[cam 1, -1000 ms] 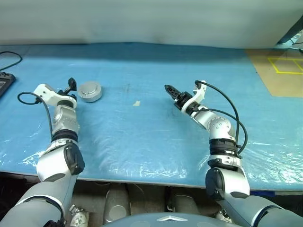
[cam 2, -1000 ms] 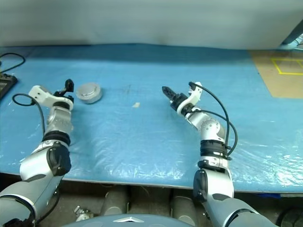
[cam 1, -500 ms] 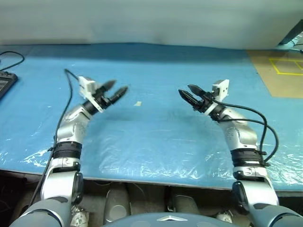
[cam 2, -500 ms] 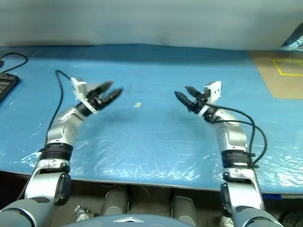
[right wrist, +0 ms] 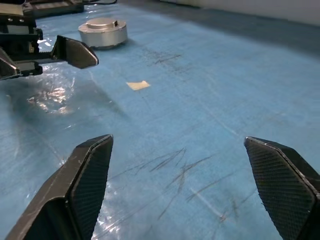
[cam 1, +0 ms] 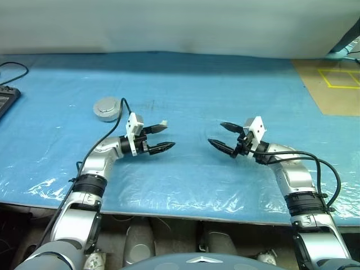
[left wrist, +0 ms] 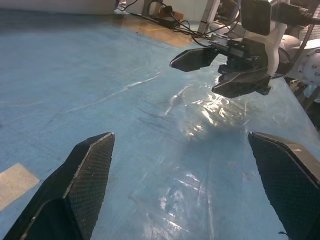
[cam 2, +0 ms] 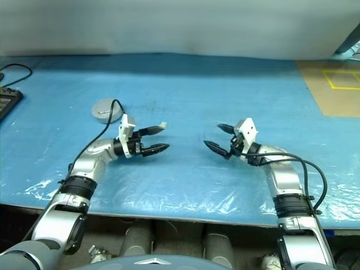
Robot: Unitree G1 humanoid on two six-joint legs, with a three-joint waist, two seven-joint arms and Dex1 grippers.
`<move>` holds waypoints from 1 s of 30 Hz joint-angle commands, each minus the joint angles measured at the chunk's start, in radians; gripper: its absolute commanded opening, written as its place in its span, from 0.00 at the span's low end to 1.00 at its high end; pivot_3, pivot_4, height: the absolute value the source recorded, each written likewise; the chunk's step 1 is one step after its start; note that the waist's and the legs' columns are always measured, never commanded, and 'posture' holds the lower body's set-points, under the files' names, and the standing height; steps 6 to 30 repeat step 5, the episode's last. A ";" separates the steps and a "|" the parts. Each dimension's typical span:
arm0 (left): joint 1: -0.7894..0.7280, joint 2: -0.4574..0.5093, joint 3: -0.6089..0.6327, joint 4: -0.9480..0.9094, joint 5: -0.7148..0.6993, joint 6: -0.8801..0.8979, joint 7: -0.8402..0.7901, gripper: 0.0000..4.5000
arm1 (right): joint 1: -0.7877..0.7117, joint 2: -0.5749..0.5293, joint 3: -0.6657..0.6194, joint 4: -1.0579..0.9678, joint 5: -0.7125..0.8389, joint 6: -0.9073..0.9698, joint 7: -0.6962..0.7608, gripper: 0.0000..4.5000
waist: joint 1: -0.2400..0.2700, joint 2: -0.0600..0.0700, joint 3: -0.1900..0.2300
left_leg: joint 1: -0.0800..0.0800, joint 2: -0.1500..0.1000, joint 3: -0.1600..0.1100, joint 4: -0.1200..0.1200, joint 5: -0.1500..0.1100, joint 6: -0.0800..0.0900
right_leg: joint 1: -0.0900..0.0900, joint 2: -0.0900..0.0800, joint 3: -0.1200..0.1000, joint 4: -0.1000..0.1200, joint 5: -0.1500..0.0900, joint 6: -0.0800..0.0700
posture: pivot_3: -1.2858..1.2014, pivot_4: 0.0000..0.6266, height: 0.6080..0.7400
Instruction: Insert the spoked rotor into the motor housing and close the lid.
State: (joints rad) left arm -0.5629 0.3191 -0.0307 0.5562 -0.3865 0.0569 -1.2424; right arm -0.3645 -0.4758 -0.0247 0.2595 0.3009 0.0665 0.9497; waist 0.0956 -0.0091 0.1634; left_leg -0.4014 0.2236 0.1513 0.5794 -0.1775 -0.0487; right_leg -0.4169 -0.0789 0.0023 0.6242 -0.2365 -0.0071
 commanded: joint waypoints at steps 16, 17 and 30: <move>-0.033 0.002 0.014 0.005 0.004 -0.023 -0.022 1.00 | -0.074 -0.001 -0.017 0.059 -0.030 -0.054 -0.049 0.99 | -0.002 0.000 0.000 | 0.000 0.000 0.000 0.000 0.001 0.001 | 0.000 0.000 0.000 0.000 0.000 0.000 | 0.52 0.24 1.00; -0.033 0.002 0.014 0.005 0.004 -0.023 -0.022 1.00 | -0.074 -0.001 -0.017 0.059 -0.030 -0.054 -0.049 0.99 | -0.002 0.000 0.000 | 0.000 0.000 0.000 0.000 0.001 0.001 | 0.000 0.000 0.000 0.000 0.000 0.000 | 0.52 0.24 1.00; -0.033 0.002 0.014 0.005 0.004 -0.023 -0.022 1.00 | -0.074 -0.001 -0.017 0.059 -0.030 -0.054 -0.049 0.99 | -0.002 0.000 0.000 | 0.000 0.000 0.000 0.000 0.001 0.001 | 0.000 0.000 0.000 0.000 0.000 0.000 | 0.52 0.24 1.00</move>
